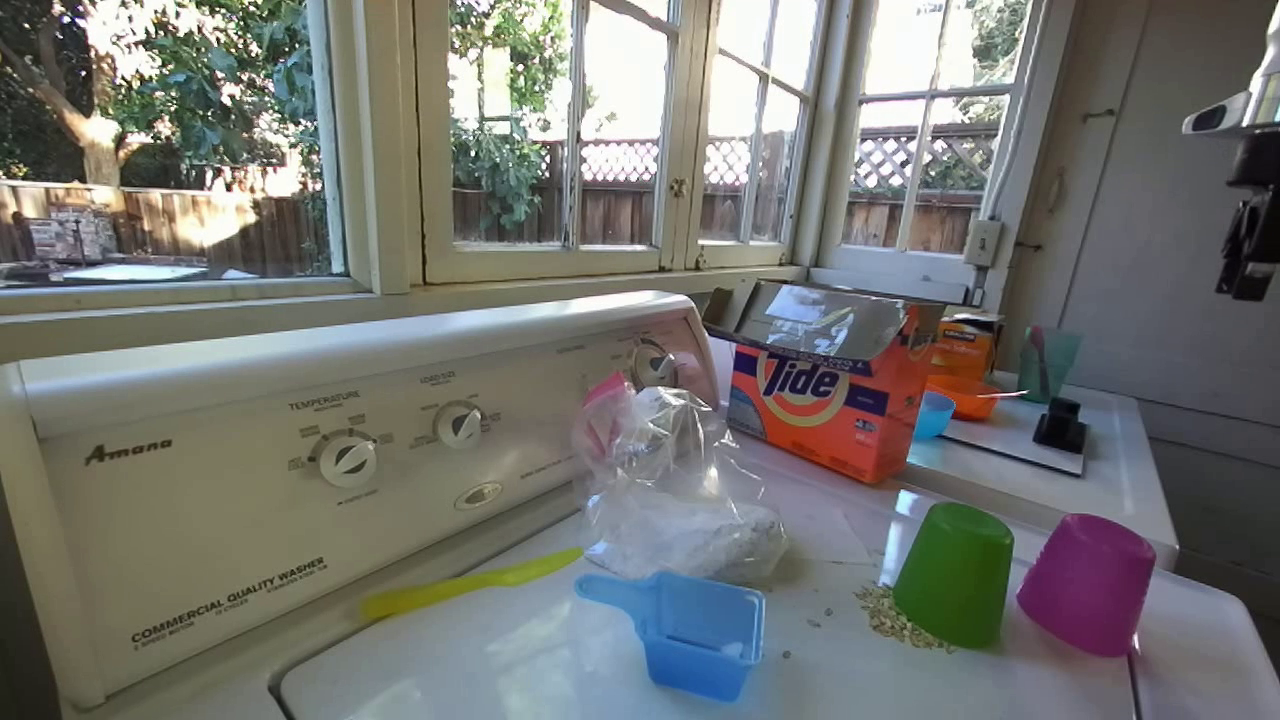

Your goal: Move the box of Tide to the left machine then put the blue measuring cup in the box.

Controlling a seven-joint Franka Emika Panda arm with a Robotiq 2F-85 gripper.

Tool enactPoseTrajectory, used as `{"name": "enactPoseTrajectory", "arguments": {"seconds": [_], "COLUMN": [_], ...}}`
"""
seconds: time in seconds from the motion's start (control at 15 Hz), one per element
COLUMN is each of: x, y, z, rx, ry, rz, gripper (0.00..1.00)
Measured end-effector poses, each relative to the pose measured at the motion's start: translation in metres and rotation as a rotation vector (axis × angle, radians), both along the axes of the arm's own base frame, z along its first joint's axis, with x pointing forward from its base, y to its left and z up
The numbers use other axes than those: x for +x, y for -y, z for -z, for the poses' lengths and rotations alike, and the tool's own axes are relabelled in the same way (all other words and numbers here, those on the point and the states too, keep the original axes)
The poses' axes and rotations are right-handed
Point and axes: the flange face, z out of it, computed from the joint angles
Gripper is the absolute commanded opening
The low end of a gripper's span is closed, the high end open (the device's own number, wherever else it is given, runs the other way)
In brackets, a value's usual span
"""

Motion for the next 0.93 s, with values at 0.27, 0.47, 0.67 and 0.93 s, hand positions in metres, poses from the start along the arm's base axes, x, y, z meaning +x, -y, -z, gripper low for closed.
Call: {"name": "enactPoseTrajectory", "arguments": {"seconds": [0.27, 0.47, 0.67, 0.93], "x": [0.022, 0.039, 0.055, 0.07], "y": [-0.02, -0.044, -0.077, -0.113], "z": [-0.034, -0.046, -0.054, -0.064], "rx": [-0.016, 0.006, 0.04, 0.035], "ry": [0.068, 0.061, 0.051, 0.06], "rz": [-0.004, -0.003, -0.024, -0.054], "gripper": [1.0, 1.0, 1.0, 1.0]}}
